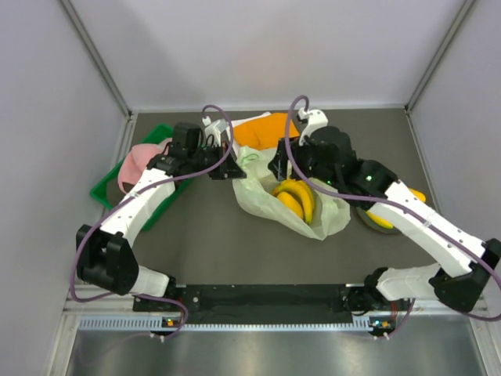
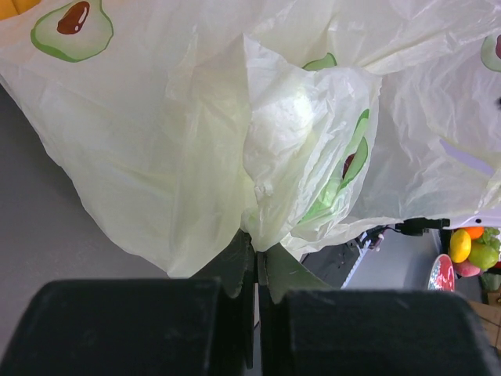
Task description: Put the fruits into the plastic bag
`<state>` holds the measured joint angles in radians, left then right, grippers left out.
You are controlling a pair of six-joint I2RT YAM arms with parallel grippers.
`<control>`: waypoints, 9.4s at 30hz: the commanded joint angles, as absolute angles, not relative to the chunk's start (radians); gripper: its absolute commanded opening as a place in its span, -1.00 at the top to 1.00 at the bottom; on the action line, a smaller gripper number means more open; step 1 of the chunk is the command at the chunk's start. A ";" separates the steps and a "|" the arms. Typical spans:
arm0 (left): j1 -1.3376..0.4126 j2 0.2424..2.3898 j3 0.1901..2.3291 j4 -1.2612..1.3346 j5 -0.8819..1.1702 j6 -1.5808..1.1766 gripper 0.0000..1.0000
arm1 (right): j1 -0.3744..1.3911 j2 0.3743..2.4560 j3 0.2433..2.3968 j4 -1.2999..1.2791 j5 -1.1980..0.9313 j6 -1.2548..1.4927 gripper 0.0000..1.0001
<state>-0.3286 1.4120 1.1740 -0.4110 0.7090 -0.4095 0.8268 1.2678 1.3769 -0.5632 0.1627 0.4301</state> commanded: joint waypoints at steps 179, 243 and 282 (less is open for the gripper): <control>-0.339 1.408 1.183 -0.433 0.627 -0.354 1.00 | 0.129 0.881 1.045 -0.647 0.141 0.667 1.00; -0.345 1.456 1.195 -0.468 0.581 -0.334 1.00 | 0.769 1.088 1.252 -0.489 -0.178 0.509 1.00; -0.353 1.448 1.201 -0.468 0.615 -0.334 1.00 | 0.838 1.551 1.397 -0.552 0.494 0.589 1.00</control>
